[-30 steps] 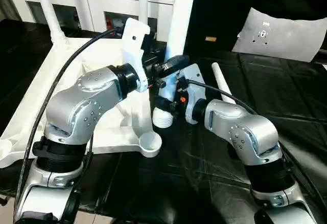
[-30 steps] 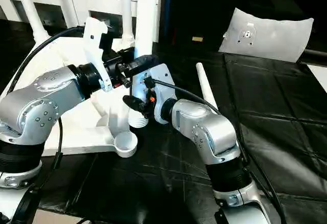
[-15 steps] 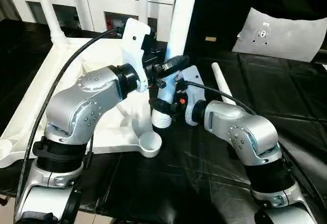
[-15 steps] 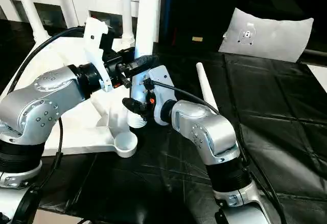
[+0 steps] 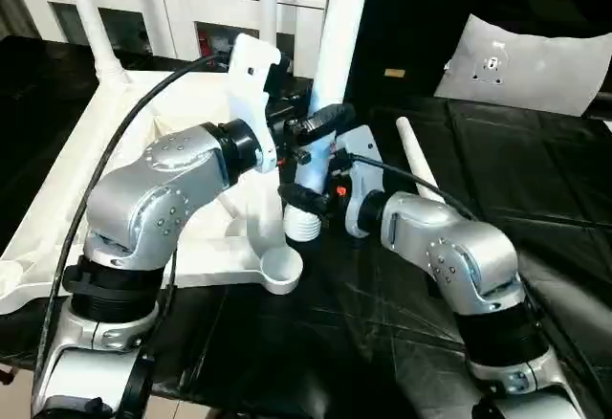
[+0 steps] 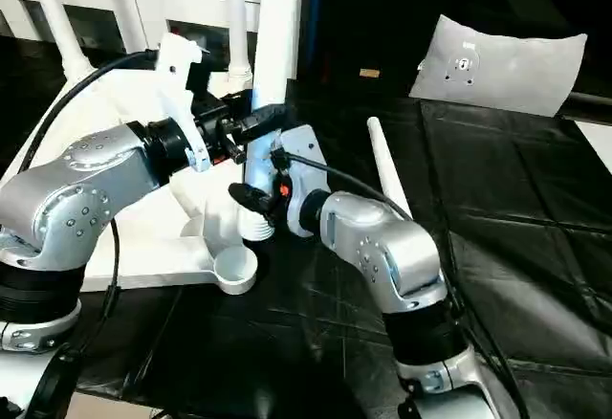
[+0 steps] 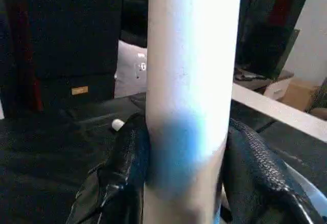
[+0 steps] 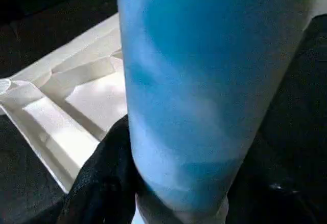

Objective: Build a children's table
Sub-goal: Pick table leg

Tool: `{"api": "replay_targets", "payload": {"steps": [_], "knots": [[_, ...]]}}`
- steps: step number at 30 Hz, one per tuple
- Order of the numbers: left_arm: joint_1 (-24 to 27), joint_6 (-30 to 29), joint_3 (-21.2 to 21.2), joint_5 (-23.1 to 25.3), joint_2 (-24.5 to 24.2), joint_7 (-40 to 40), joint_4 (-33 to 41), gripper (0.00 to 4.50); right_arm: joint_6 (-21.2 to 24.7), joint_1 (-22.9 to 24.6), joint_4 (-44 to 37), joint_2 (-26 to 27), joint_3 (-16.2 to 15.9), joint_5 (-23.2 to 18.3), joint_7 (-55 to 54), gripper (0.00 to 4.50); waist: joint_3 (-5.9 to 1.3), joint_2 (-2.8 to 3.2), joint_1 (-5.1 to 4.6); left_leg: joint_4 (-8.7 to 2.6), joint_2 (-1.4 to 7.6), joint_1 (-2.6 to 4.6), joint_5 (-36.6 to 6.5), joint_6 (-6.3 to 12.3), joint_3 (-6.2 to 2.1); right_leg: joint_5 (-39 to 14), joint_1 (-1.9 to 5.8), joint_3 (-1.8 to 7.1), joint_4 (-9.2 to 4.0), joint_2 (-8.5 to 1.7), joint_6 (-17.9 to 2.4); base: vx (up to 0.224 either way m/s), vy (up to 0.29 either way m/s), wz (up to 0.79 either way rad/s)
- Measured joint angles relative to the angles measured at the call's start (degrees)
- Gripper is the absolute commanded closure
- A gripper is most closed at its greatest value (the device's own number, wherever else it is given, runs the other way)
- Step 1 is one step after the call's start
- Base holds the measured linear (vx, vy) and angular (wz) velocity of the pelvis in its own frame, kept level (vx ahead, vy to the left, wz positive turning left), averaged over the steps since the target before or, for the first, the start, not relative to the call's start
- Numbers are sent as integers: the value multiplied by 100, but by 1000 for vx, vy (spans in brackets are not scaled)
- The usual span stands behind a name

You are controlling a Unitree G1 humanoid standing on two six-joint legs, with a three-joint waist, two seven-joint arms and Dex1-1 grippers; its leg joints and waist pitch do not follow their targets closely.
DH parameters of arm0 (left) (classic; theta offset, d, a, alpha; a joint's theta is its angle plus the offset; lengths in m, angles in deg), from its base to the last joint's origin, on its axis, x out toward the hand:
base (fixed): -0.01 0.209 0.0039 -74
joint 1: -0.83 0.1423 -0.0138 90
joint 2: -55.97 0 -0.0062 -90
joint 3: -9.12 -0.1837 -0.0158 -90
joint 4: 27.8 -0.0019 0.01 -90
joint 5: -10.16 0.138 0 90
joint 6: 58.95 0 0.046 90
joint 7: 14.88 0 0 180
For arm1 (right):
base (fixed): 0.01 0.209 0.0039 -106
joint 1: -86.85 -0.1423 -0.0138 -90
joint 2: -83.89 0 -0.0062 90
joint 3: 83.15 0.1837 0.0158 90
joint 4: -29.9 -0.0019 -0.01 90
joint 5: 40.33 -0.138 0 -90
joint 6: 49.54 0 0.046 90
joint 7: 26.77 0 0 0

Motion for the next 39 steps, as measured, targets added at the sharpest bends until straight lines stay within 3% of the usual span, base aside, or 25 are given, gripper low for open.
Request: {"api": "replay_targets", "payload": {"steps": [1, 4, 15, 20, 28, 39], "knots": [[0, -20, 32, -16, 18, -8, 1, 236, -10, 1, -4, 16, 5, 0, -2, 260, 0, 0, 1, 0, 0, 0, 0, 0, 0, 0, 0, 0, 0, 0, 0, 0, 0, 0], [-2, -167, 50, -23, -1, 2, 75, 201, -50, 79, -34, 78, 9, 4, -44, 260, 0, 0, 4, 0, 0, -1, 0, 0, 0, 0, 0, 0, -1, 0, 0, 0, 0, 0], [-1, -460, 123, -39, -20, 13, 274, 201, -177, 137, -55, 67, -65, 31, 38, 260, 0, 1, 4, 0, 0, -1, 1, -1, -1, 0, -1, 0, 0, 0, 0, 0, 0, 0], [81, -477, 62, -32, -259, 249, 389, 201, -254, 193, -54, 7, -183, 112, 72, 260, 0, 1, -7, -2, 0, -1, 1, -1, -1, 0, -1, 0, -1, 1, 0, 0, 0, 0], [877, -104, 79, -41, -215, 543, 541, 201, -527, 803, -176, -92, -420, 168, 250, 261, 0, -1, -5, 0, 0, -1, 0, 1, -1, 0, 0, 0, -2, 0, 0, 0, 0, 0], [1626, 360, 300, -468, -171, 1278, 794, 201, -643, 1426, -918, -208, -621, 203, 396, 261, -8, -13, -66, -3, 0, 11, -18, 31, -1, 1, 4, 1, -1, 0, -2, 0, 0, 0]]}}
